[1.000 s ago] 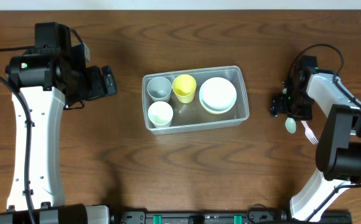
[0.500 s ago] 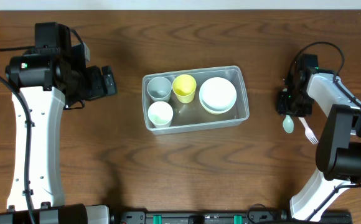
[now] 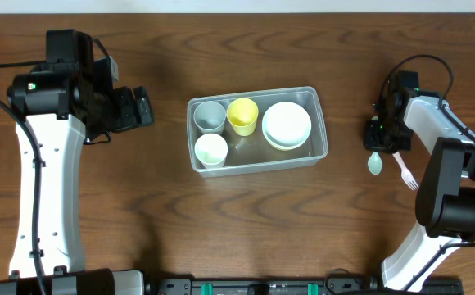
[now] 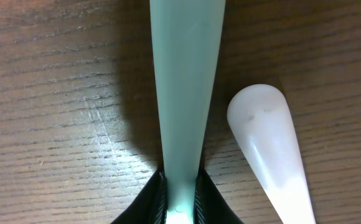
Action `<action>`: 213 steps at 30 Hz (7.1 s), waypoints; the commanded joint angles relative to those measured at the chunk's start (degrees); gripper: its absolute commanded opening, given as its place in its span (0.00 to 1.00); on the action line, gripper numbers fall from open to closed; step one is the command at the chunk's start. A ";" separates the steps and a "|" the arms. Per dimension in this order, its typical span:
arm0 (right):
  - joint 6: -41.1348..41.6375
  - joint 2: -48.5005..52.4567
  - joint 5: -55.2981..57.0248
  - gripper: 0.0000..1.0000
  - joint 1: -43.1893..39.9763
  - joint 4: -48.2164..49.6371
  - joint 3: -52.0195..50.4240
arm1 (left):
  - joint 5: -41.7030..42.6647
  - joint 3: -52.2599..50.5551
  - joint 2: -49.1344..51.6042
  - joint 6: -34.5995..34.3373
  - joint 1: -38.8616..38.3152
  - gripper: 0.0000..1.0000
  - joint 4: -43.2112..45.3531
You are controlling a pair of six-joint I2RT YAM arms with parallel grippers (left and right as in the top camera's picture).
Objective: Pack container
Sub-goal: 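Carry the green spoon into the container's front and release it, then move the right gripper back to the pink fork and grasp it, then carry the pink fork into the container beside the spoon and release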
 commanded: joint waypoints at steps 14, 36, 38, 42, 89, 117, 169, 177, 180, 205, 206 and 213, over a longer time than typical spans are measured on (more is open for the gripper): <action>-8.79 -13.16 -17.81 0.01 3.39 -3.78 8.81 | -0.52 -0.39 -0.50 1.29 -0.24 0.98 -0.13; -55.28 -17.51 -9.16 0.01 36.98 -10.64 14.60 | -5.03 -3.15 -0.50 7.85 -9.60 0.98 0.07; -55.28 -16.04 -9.18 0.01 36.96 -10.67 14.27 | -5.03 -3.19 -0.50 7.85 -9.60 0.98 0.07; -55.28 -11.69 -9.16 0.01 36.96 -11.52 14.12 | -5.03 -3.19 -0.50 7.85 -9.60 0.98 0.04; -15.69 -23.04 0.24 0.65 -6.88 -8.81 4.15 | -5.01 -3.19 -0.50 7.41 -9.60 0.98 0.26; -19.04 -5.16 -2.38 0.65 -9.03 1.88 -8.94 | -5.01 -3.19 -0.50 7.43 -9.60 0.98 0.24; -42.93 -31.52 -15.61 0.01 17.84 -1.31 5.84 | -5.01 -3.19 -0.50 7.41 -9.60 0.98 0.24; -52.94 -27.34 -15.39 0.01 32.52 -4.07 4.46 | -5.01 -3.19 -0.50 7.41 -9.60 0.98 0.22; -52.92 -24.15 -15.39 0.02 34.03 -4.35 4.46 | -5.01 -3.19 -0.50 7.41 -9.60 0.98 0.22; -42.56 -19.34 -15.41 0.70 34.67 -5.29 4.46 | -5.03 -3.19 -0.50 7.23 -9.62 0.98 0.28; -41.07 -19.37 -15.39 0.79 34.67 -5.49 4.46 | -5.03 -3.19 -0.50 7.23 -9.62 0.98 0.31; -22.95 -20.48 -4.48 0.99 32.17 3.32 5.57 | -5.03 -3.19 -0.50 7.21 -9.75 0.98 2.60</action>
